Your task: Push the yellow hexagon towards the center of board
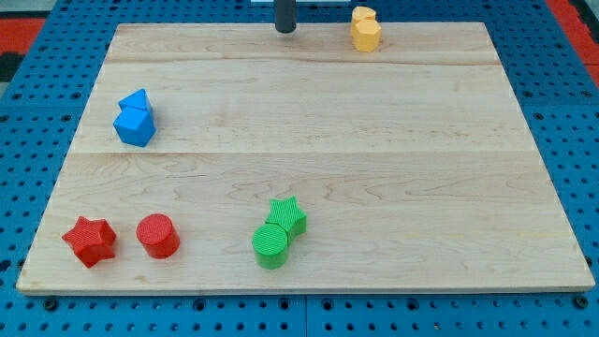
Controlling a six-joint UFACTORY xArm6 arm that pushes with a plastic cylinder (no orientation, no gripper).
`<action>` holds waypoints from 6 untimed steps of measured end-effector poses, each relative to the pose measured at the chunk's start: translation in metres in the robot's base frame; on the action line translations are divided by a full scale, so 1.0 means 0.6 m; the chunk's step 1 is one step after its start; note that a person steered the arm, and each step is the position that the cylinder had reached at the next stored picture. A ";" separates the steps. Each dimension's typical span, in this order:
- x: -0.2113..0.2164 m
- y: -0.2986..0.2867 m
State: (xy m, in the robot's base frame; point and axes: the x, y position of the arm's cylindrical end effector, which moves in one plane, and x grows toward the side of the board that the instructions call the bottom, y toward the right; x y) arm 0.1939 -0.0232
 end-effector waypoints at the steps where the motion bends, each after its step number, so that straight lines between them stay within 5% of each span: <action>1: 0.057 0.047; 2: 0.174 0.166; 3: 0.119 0.353; 4: -0.003 0.433; 6: -0.005 0.317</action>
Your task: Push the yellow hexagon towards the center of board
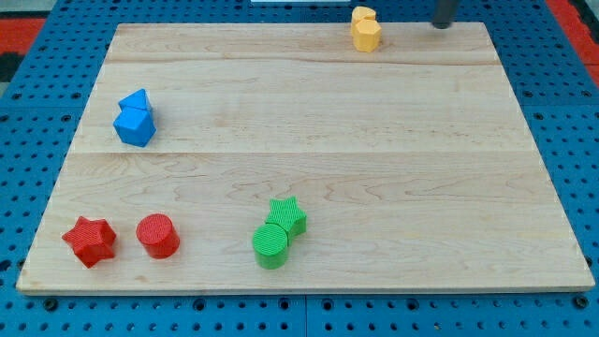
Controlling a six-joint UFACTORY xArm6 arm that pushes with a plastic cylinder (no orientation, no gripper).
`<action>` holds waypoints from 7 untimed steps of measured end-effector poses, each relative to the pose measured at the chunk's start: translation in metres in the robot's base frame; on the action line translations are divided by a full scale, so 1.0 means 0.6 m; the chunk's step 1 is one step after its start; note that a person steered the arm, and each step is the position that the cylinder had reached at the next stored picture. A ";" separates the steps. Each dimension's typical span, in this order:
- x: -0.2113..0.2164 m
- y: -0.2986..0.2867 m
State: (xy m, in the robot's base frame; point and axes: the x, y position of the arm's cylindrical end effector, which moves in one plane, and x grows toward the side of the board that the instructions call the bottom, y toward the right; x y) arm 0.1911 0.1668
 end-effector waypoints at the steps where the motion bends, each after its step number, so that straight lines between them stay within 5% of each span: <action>1: 0.001 -0.144; 2: 0.021 -0.289; 4: 0.012 -0.298; 5: 0.003 -0.209; 6: 0.083 -0.203; 7: 0.166 -0.328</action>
